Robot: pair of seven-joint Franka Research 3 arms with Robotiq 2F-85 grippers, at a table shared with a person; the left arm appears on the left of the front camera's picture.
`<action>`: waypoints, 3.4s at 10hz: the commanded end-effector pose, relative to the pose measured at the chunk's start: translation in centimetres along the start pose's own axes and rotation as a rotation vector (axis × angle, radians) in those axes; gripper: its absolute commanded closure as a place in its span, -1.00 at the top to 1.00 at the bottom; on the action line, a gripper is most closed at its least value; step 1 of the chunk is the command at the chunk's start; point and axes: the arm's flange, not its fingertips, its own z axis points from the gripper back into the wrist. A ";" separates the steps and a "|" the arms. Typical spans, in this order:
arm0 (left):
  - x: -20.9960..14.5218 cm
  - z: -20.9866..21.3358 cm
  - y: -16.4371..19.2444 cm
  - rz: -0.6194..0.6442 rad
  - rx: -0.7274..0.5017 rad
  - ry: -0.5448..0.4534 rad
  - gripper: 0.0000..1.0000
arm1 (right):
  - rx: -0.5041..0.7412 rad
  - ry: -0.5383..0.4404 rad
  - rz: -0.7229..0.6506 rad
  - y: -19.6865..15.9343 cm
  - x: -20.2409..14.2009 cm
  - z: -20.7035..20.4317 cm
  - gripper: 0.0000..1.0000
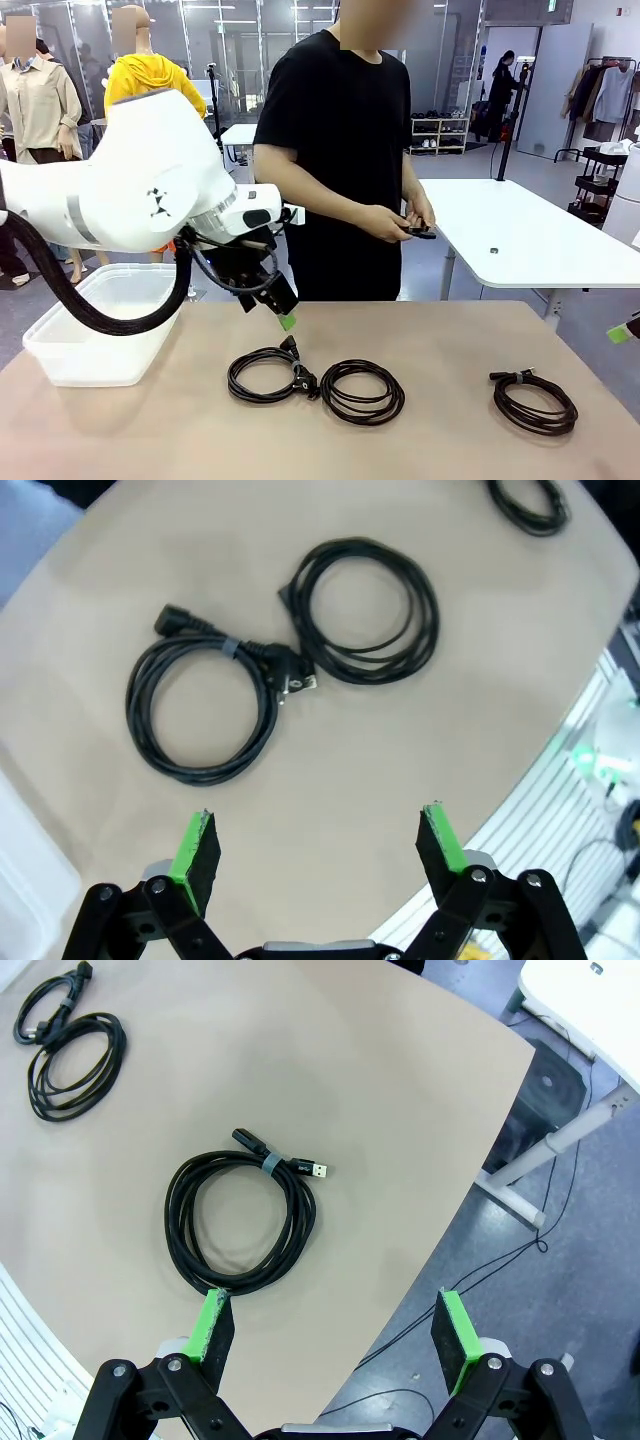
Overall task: Organize and store the cables.
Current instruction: Place the Power Cable into the Organizing box.
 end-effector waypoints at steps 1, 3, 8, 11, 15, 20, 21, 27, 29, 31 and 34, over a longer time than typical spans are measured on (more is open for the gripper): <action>2.7 -2.1 -1.2 0.172 0.043 0.054 1.00 | 0.000 -0.002 -0.005 -0.1 0.0 0.1 1.00; 4.9 -4.9 -0.6 0.380 0.133 0.074 1.00 | 0.000 -0.002 -0.005 -0.1 0.0 0.1 1.00; 9.9 -11.0 2.5 0.808 0.275 0.036 1.00 | 0.000 -0.002 -0.005 -0.1 0.0 0.1 1.00; 10.7 -15.1 4.6 0.863 0.290 0.073 1.00 | 0.000 -0.002 -0.005 -0.1 0.0 0.1 1.00; 9.5 -19.2 5.8 0.927 0.321 0.106 1.00 | 0.000 -0.002 -0.005 -0.1 0.0 0.1 1.00; 7.7 -21.8 4.5 0.912 0.275 0.168 1.00 | 0.000 -0.002 -0.005 -0.1 0.0 0.1 1.00; 7.6 -22.2 4.5 0.918 0.289 0.162 1.00 | 0.000 -0.002 -0.005 -0.1 0.0 0.1 1.00; 8.3 -22.8 4.3 0.929 0.309 0.185 -1.00 | 0.000 -0.002 -0.005 -0.1 0.0 0.1 1.00; 8.5 -22.7 4.3 0.927 0.313 0.177 -1.00 | 0.000 -0.002 -0.005 -0.1 0.0 0.1 1.00; 8.5 -22.7 4.3 0.926 0.307 0.178 -1.00 | 0.000 -0.002 -0.005 -0.1 0.0 0.1 1.00; 9.1 -19.8 3.9 0.897 0.316 0.141 -1.00 | 0.000 -0.002 -0.005 -0.1 0.0 0.1 1.00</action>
